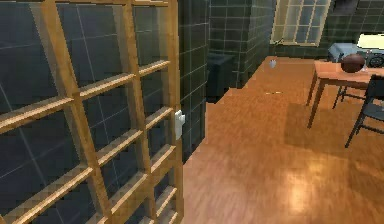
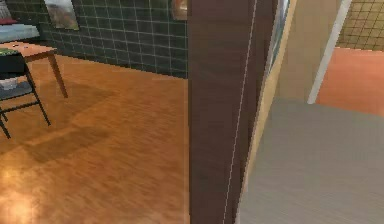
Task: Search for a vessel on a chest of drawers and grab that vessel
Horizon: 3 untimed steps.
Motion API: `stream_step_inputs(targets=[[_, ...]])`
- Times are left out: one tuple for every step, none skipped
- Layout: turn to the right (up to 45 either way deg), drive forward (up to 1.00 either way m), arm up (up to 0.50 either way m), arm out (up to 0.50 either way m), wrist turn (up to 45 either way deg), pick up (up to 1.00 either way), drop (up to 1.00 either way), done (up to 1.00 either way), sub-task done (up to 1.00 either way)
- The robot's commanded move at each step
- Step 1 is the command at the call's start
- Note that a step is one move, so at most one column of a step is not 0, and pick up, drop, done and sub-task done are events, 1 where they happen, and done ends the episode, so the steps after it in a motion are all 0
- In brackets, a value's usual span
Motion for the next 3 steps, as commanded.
stream_step_inputs(targets=[[0.0,0.35,0.0,0.0,0.0,0.0,0.0,0.0,0.0],[45.0,0.0,0.0,0.0,0.0,0.0,0.0,0.0,0.0],[45.0,0.0,0.0,0.0,0.0,0.0,0.0,0.0,0.0]])
